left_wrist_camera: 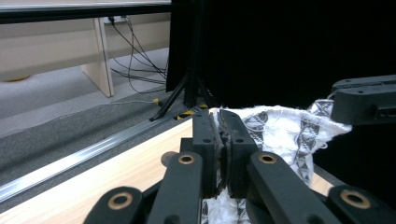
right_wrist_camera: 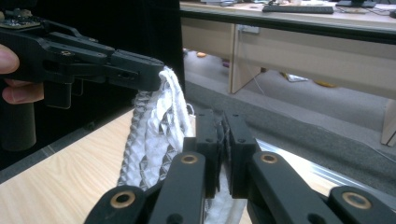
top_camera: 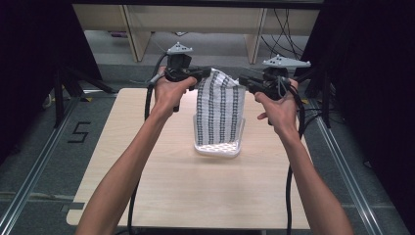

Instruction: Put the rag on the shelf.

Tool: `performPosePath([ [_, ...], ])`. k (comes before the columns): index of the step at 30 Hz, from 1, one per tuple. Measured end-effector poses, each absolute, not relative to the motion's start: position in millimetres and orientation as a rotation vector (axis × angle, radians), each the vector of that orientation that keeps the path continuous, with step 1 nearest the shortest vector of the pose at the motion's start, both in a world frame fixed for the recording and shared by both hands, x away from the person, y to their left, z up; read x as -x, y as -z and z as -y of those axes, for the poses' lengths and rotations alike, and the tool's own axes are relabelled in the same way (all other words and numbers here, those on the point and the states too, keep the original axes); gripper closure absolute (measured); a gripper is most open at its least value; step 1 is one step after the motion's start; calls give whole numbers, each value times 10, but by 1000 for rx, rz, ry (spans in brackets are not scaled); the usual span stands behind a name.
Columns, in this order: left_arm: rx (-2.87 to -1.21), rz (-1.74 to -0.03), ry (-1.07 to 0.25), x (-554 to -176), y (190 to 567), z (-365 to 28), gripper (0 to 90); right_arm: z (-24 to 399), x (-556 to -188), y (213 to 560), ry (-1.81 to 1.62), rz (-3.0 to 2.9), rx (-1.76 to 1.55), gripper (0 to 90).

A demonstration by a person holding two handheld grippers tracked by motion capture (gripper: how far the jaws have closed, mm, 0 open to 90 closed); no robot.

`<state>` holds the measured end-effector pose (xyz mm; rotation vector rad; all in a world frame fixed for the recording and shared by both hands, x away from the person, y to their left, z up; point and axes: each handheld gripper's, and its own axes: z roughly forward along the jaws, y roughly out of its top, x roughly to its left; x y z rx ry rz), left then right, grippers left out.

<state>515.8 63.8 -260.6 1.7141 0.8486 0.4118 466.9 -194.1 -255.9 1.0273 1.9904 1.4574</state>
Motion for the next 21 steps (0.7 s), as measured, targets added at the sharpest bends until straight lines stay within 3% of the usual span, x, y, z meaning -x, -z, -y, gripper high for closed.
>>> performPosePath([
  [12,-1696,-960,-376,-5563,2867,-498,844,1982,-5101,2760,-1416,-2011,-1169,861],
  [21,-1732,-996,-323,-5730,3089,-383,755,1997,-5273,2967,-1364,-2003,-1277,858],
])
